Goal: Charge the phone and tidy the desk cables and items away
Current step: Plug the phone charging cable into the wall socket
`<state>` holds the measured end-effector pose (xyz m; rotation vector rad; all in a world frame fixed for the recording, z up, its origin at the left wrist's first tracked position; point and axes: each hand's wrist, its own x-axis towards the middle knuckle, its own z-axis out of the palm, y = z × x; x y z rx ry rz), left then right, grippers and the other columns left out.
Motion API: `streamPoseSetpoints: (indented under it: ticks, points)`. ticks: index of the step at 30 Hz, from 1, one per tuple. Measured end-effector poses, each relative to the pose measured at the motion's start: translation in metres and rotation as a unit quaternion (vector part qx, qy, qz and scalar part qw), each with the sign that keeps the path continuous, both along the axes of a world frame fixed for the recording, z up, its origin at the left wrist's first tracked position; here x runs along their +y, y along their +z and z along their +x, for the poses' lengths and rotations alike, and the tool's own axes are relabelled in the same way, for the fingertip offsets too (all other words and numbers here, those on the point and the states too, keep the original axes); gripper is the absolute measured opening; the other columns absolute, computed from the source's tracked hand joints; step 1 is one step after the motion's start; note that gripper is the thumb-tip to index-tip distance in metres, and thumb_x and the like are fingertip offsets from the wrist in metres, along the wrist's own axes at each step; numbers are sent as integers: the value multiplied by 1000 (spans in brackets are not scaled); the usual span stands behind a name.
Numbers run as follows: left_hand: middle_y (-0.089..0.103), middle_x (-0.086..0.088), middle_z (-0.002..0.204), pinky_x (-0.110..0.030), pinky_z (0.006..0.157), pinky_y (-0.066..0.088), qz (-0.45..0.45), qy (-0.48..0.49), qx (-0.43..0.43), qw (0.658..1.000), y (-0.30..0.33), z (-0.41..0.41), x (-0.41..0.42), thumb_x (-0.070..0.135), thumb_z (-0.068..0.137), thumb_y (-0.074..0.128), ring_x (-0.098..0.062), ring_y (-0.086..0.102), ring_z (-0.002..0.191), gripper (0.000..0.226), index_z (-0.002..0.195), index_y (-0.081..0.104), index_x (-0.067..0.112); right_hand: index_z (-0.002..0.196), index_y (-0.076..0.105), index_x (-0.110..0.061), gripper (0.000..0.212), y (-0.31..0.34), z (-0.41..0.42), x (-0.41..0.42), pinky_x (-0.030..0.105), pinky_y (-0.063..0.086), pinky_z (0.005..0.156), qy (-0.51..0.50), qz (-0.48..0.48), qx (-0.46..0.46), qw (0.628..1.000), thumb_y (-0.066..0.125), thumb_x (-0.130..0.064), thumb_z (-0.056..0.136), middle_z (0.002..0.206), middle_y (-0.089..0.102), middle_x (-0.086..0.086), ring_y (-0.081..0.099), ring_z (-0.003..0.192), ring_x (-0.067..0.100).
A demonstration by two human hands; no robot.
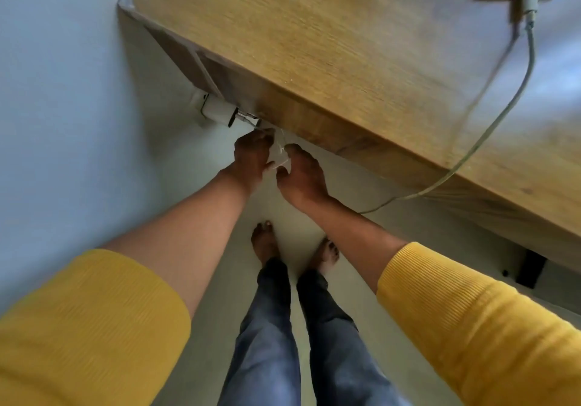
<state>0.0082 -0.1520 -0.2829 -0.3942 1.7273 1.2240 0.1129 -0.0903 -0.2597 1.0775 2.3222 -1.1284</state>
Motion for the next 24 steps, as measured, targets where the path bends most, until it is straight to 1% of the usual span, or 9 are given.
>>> streamPoseSetpoints:
  ticks: [1, 3, 5, 7, 11, 16, 20, 22, 24]
  points:
    - [59, -6, 125, -29, 80, 54, -2, 0, 2, 1000, 0, 1, -2, 13, 110, 53, -23, 58, 112, 34, 143, 60, 7, 154, 45, -8, 50, -1, -1, 1, 36, 37, 112, -1, 1, 2, 1000, 55, -17, 105, 154, 52, 13, 47, 144, 30]
    - [69, -7, 113, -27, 75, 59, -13, 9, 3, 1000, 3, 4, -6, 9, 107, 57, -20, 67, 100, 19, 114, 73, 14, 154, 43, -9, 51, -1, -3, 2, 35, 36, 113, -2, -3, -1, 1000, 55, -16, 105, 156, 50, 13, 45, 145, 29]
    - [78, -6, 100, -29, 77, 62, -14, 21, 2, 1000, 5, 10, -10, 6, 103, 59, -20, 73, 93, 22, 95, 76, 17, 151, 47, -11, 47, 0, -6, 2, 33, 39, 107, -1, -12, -6, 1000, 56, -14, 104, 152, 53, 11, 49, 141, 29]
    - [80, -6, 92, -30, 81, 63, -4, 42, -2, 999, 13, 17, -14, 7, 101, 62, -18, 77, 89, 18, 93, 77, 15, 142, 53, -13, 42, 1, -7, -1, 31, 44, 99, -8, -29, -5, 1000, 57, -11, 101, 142, 61, 9, 57, 132, 29]
    - [78, 2, 71, -26, 71, 63, -15, 87, -3, 996, 29, 28, -19, 9, 100, 67, -12, 77, 69, 14, 91, 77, 15, 131, 61, -18, 35, 10, -3, -9, 42, 56, 93, -50, -79, -2, 996, 56, -14, 96, 121, 73, 7, 68, 113, 30]
    - [77, -6, 86, -28, 68, 63, -13, 72, -7, 997, 45, 25, -30, 8, 104, 63, -15, 75, 66, 20, 92, 78, 15, 116, 68, -20, 23, 17, 16, -20, 33, 54, 83, -87, -122, -19, 988, 57, -16, 96, 111, 73, 3, 67, 103, 25]
    - [77, -6, 88, -31, 78, 62, 3, 40, -3, 999, 58, 16, -35, 10, 104, 64, -17, 73, 75, 19, 93, 78, 15, 97, 72, -27, 21, 22, 40, -27, 22, 45, 69, -100, -135, -27, 985, 55, -15, 99, 106, 75, -4, 68, 97, 17]
    - [78, -5, 90, -36, 87, 62, 15, 22, -14, 1000, 63, 15, -39, 8, 107, 57, -19, 75, 82, 22, 98, 77, 14, 97, 74, -27, 23, 31, 45, -29, 25, 51, 77, -114, -140, -21, 983, 54, -14, 99, 108, 77, -6, 70, 100, 15]
    - [79, -9, 103, -37, 94, 62, 25, -29, -18, 999, 70, 21, -47, 3, 109, 49, -23, 77, 96, 28, 104, 75, 13, 99, 75, -26, 22, 46, 45, -27, 30, 56, 81, -122, -145, -5, 982, 56, -15, 98, 107, 78, -4, 72, 99, 16]
